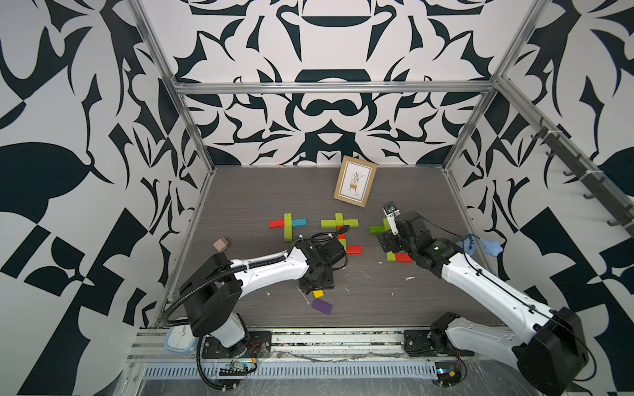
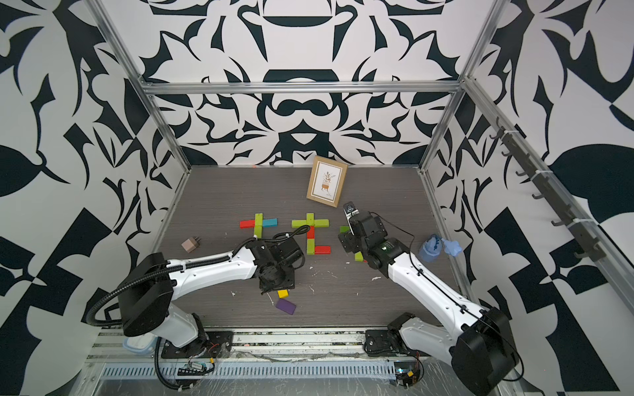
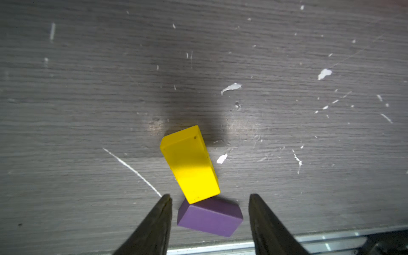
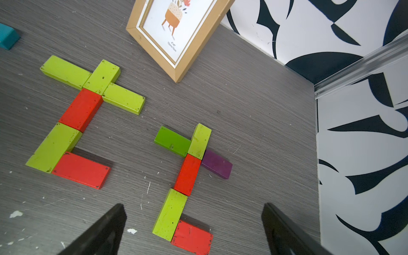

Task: Assemble the letter t with building blocks
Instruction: Pick up the building block from the center of the board.

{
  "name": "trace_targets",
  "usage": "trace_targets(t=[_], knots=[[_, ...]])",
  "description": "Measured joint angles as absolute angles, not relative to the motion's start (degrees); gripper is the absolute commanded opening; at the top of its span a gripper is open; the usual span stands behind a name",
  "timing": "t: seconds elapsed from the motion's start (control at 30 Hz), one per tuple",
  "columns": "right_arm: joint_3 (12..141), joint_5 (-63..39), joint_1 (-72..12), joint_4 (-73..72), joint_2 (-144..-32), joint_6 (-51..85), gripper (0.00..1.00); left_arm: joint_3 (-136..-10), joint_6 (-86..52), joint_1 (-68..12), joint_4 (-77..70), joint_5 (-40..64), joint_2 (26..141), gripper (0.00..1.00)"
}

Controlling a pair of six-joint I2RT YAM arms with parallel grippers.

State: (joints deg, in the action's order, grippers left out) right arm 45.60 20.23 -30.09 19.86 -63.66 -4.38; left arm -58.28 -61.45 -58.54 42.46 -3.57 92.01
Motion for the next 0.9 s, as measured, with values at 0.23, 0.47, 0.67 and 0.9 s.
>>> trace_targets(t=[0.23,0.47,0.67,0.9], knots=[[45.6,20.3,-30.1,19.8,-63.7,-4.3,0.99,-57.4,-63.3,-59.3,41.7,-3.9,94.6,0.61],[45.6,20.3,-30.1,19.8,-63.7,-4.2,0.99,-57.4,-63.9,-59.7,41.3,-4.5,98.0,0.51],[45.6,20.5,-30.1,19.8,-63.7,-4.2,0.99,-57.7,-63.9,-59.7,42.1,-5.6,98.4,0.38],[45.6,20.6,-30.1,19.8,-63.7,-4.2,0.99,-59.3,-61.2,-59.6,44.7,-7.9,99.2,0.27]])
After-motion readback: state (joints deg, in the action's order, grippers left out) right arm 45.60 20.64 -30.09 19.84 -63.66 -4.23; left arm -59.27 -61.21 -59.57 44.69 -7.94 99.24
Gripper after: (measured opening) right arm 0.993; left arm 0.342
